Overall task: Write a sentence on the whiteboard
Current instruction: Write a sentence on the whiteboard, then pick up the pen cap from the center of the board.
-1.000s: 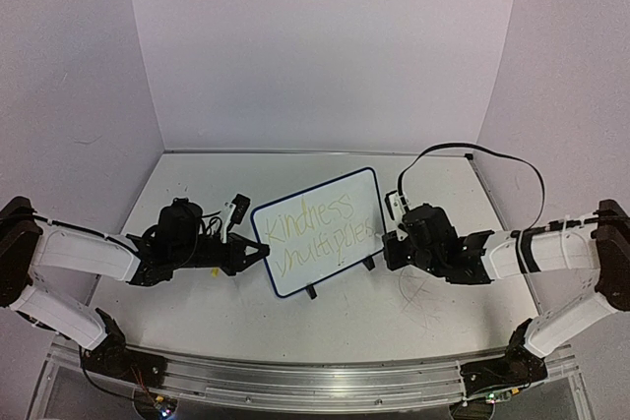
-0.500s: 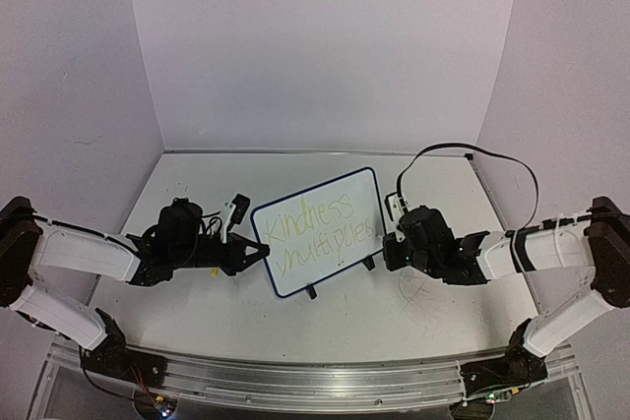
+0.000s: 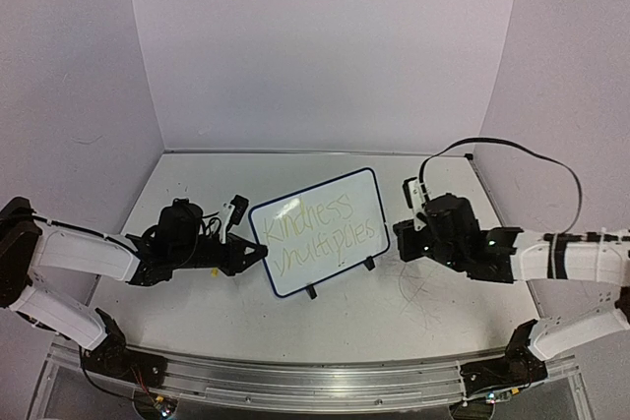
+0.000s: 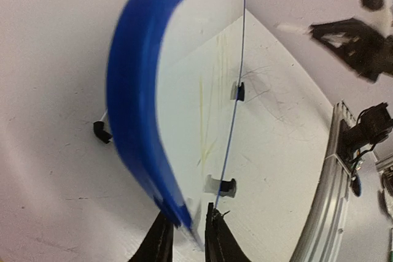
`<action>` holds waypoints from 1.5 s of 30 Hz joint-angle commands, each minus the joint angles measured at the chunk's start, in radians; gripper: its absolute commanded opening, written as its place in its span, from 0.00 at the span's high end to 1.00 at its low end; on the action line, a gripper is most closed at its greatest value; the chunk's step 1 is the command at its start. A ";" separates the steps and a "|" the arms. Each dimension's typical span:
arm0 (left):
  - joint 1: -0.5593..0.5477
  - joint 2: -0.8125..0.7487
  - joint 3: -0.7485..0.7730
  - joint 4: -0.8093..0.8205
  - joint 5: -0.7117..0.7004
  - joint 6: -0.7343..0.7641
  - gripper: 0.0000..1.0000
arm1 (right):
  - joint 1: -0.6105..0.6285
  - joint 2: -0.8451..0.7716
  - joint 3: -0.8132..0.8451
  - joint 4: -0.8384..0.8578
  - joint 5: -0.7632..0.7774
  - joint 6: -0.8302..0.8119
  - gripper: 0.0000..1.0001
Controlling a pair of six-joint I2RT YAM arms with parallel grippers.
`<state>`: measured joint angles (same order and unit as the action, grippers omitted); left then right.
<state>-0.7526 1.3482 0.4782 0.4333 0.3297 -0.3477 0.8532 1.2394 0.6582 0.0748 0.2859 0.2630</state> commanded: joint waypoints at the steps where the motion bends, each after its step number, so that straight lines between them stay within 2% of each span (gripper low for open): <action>1: 0.006 -0.052 0.040 -0.072 -0.071 -0.008 0.72 | -0.004 -0.182 0.061 -0.139 0.029 -0.019 1.00; 4: 0.006 -0.096 0.058 -0.094 -0.075 -0.020 0.62 | -0.004 -0.187 0.081 -0.163 0.075 -0.057 1.00; 8: 0.005 -0.181 0.095 -0.188 -0.104 -0.036 0.56 | -0.005 -0.178 0.099 -0.136 0.083 -0.092 1.00; 11: 0.004 -0.284 0.095 -0.309 -0.162 -0.107 0.52 | -0.005 -0.175 0.128 -0.112 0.045 -0.130 1.00; 14: 0.004 -0.353 0.117 -0.539 -0.253 -0.221 0.49 | -0.005 -0.172 0.154 -0.098 0.020 -0.164 1.00; 16: 0.004 -0.361 0.145 -0.691 -0.337 -0.313 0.34 | -0.006 -0.170 0.169 -0.092 -0.001 -0.183 1.00; 19: 0.004 -0.337 0.176 -0.855 -0.414 -0.407 0.30 | -0.006 -0.163 0.184 -0.092 -0.019 -0.197 1.00; 22: 0.004 -0.258 0.196 -0.894 -0.435 -0.424 0.33 | -0.005 -0.161 0.194 -0.096 -0.056 -0.203 1.00; 29: 0.006 -0.002 0.292 -0.900 -0.495 -0.364 0.49 | -0.006 -0.167 0.189 -0.106 -0.087 -0.200 1.00; 36: 0.014 0.143 0.337 -0.898 -0.569 -0.318 0.52 | -0.005 -0.188 0.173 -0.106 -0.092 -0.198 1.00; 45: 0.046 0.282 0.368 -0.877 -0.590 -0.283 0.54 | -0.006 -0.189 0.181 -0.108 -0.112 -0.211 1.00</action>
<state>-0.7184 1.5808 0.7970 -0.4469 -0.2216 -0.6620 0.8513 1.0710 0.8146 -0.0482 0.1887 0.0713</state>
